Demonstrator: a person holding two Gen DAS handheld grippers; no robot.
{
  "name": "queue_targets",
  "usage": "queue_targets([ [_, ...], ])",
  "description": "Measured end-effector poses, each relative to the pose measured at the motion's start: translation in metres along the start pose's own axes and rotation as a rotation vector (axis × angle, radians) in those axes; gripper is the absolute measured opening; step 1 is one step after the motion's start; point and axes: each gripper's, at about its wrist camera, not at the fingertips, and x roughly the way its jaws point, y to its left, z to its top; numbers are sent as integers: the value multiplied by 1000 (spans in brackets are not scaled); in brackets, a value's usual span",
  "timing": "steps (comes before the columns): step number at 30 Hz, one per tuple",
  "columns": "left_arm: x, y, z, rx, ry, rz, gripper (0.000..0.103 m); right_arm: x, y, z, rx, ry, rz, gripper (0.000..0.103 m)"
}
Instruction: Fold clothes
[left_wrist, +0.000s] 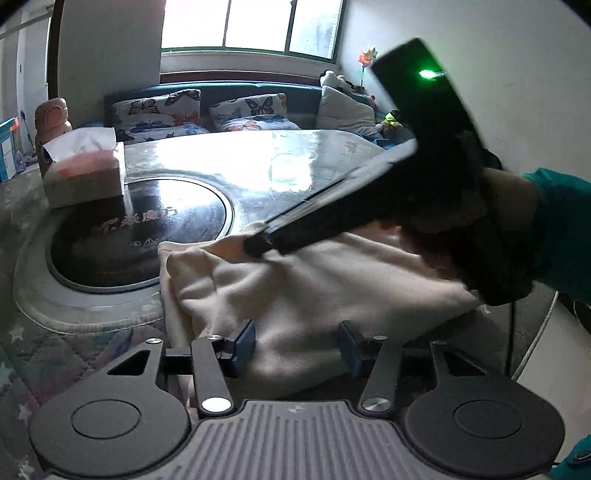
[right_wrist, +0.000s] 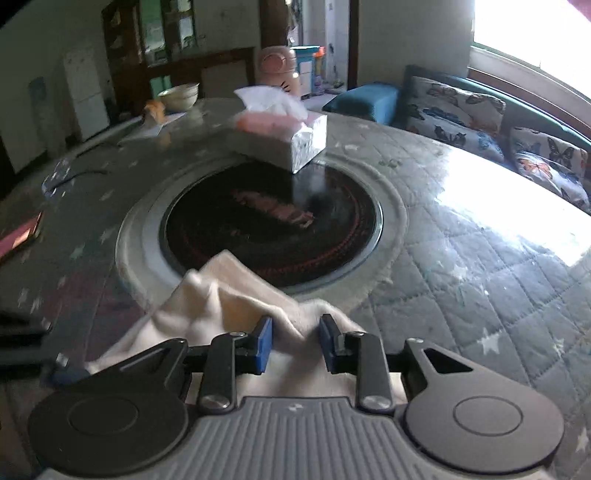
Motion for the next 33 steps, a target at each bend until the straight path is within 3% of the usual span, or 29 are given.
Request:
queue_targets([
  [3,-3,5,0,-18,-8,6,56,-6,1,6,9,-20,16,27],
  [12,-4,10,-6,-70,-13,4,62,12,42,11,-158,30,66,26],
  [18,-7,13,-1,-60,-9,3,62,-10,15,23,-22,-57,87,26],
  [22,-10,19,9,-71,-28,12,64,-50,-13,8,-13,-78,18,26],
  [26,-7,25,23,-91,-55,27,65,-84,-45,-23,4,-61,-120,26],
  [33,17,29,31,-106,-27,50,66,-102,-78,-72,63,-12,-194,26],
])
